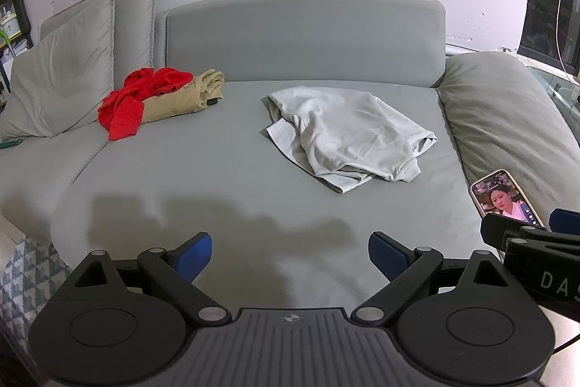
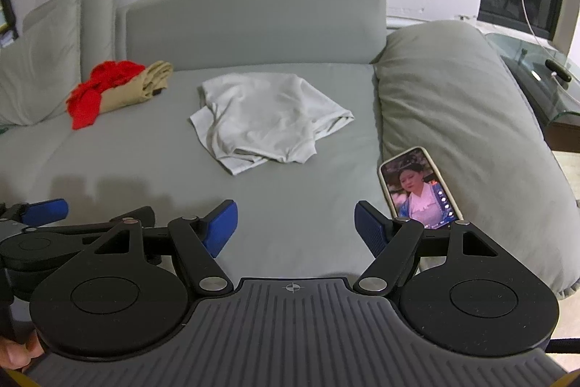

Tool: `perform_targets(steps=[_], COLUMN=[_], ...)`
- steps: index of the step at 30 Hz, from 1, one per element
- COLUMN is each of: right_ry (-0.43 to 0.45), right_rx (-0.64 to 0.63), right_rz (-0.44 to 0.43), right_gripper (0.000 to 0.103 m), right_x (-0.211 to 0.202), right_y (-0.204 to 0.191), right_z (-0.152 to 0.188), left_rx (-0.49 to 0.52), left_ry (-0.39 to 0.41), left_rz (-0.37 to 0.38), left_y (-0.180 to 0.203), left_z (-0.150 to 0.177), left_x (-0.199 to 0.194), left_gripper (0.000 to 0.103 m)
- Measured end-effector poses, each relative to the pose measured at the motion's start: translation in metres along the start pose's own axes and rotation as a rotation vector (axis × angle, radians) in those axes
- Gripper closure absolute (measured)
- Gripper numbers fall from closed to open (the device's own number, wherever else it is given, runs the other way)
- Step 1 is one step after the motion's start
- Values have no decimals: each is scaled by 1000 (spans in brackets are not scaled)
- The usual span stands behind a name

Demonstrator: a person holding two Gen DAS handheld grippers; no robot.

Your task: Fold clothes

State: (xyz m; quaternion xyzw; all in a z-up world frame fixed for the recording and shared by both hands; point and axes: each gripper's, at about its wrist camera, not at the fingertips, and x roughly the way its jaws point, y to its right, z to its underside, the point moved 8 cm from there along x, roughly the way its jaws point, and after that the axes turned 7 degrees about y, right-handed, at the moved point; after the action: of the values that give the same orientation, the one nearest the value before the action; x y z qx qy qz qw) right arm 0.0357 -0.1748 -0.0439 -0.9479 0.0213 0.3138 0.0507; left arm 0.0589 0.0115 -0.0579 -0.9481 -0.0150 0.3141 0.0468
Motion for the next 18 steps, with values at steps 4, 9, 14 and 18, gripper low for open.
perform_targets(steps=[4,9,14,18], right_ry=[-2,-2,-4,-4], right_rx=[0,1,2,2], right_rz=[1,2,4,7], right_gripper=[26,26,26,26], right_x=[1,0,0,0], right_y=[1,1,1,1], right_z=[-1,-1,-1,-1], left_rx=[-3,-5,-9,-11], left_ry=[-1,-5,-7,-9], left_rz=[4,6,9,10], left_y=[0,1,1,1], left_z=[1,1,2,2], left_x=[1,2,2,2], left_gripper=[10,10,10,10])
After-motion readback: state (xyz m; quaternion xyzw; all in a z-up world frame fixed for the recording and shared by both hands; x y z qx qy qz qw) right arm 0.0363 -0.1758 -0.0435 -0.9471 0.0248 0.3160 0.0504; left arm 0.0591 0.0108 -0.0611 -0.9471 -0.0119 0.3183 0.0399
